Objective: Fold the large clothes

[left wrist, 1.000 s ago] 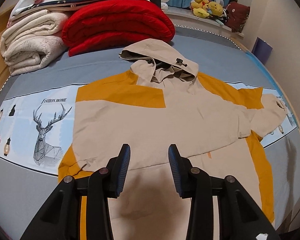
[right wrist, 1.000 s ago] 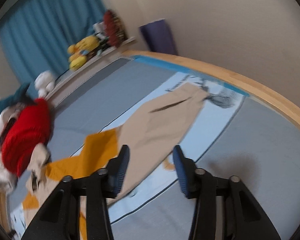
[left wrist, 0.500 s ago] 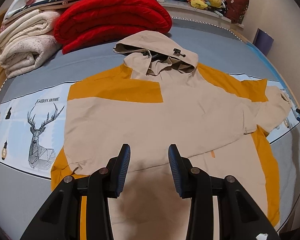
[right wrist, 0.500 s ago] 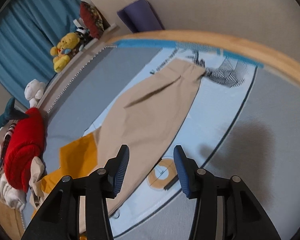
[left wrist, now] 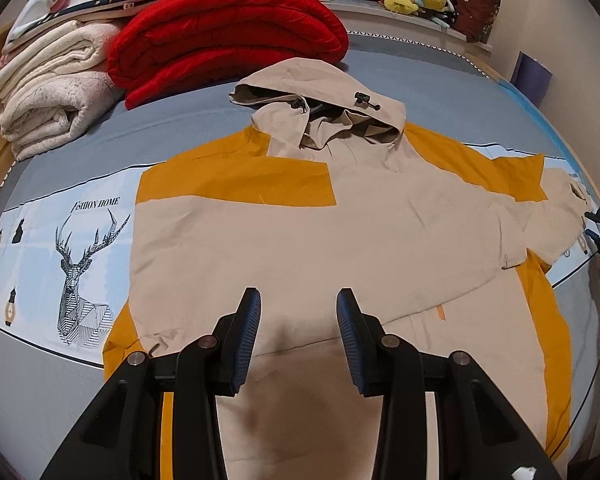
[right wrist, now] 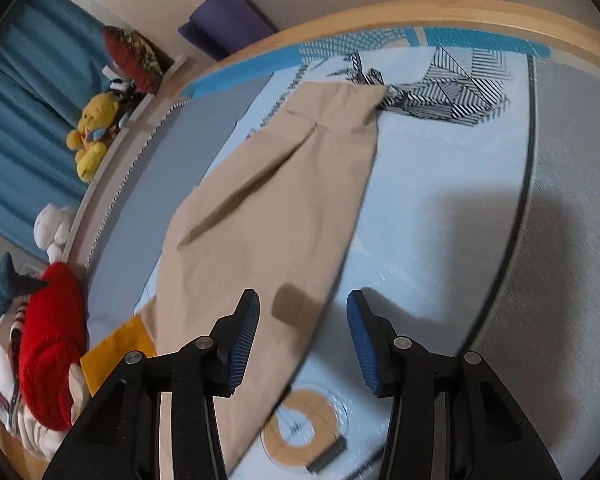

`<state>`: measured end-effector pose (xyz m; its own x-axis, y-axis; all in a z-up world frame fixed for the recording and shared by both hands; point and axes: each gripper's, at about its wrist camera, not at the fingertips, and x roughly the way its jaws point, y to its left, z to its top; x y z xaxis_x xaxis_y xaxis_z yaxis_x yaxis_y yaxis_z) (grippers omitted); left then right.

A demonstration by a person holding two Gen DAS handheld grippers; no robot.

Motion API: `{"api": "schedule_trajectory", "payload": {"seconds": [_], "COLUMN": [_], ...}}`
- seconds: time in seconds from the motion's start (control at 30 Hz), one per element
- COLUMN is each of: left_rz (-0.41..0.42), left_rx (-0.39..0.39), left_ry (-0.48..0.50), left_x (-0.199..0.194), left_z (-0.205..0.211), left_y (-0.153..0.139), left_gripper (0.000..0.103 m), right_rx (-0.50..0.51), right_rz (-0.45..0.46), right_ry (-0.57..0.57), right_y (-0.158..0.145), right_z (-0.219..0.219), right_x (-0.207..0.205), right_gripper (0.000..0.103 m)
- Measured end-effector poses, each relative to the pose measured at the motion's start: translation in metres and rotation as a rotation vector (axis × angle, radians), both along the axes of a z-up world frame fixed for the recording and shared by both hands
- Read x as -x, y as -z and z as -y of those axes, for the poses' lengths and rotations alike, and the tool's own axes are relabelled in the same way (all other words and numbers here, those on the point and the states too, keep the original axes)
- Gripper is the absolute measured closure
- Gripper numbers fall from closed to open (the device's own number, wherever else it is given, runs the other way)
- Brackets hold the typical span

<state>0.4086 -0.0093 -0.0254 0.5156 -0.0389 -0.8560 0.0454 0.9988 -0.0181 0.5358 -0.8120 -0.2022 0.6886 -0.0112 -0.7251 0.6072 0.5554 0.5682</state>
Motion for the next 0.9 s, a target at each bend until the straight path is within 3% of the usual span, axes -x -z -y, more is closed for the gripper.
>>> {"api": "schedule_trajectory", "payload": {"seconds": [0.07,0.13,0.2,0.27,0.63,0.8,0.9], "left_rz": [-0.003,-0.005,-0.003,0.001,0.033,0.056,0.065], "left_rx": [-0.004,-0.003,-0.004,0.003,0.078,0.094,0.119], "left_ry": [0.003,0.004,0.002,-0.006,-0.074,-0.109,-0.143], "left_x": [-0.001,-0.002,-0.002,-0.003,-0.001,0.008,0.014], "left_z": [0.0,0.0,-0.001,-0.003,-0.035,-0.06,-0.078], "left_y": [0.001,0.002,0.001,-0.001,-0.029,-0.043,-0.05], "left_gripper": [0.067,0.067,0.067,0.067,0.067,0.067,0.067], "right_rx": [0.005,0.015,0.011,0.036,0.295,0.455,0.579], "right_rz": [0.006,-0.004,-0.014,-0.014,0.048,0.046,0.075], "right_ry": [0.015,0.025,0.032,0.036,-0.076,-0.203,-0.351], "right_y": [0.001,0.001,0.001,-0.006,-0.124,-0.175,-0.205], "right_z": [0.002,0.002,0.003,0.0,-0.077,-0.15,-0.232], "right_x": [-0.005,-0.01,-0.016,-0.019,-0.032,-0.038,-0.043], "right_gripper": [0.057,0.067,0.092,0.097,0.1,0.1,0.1]}}
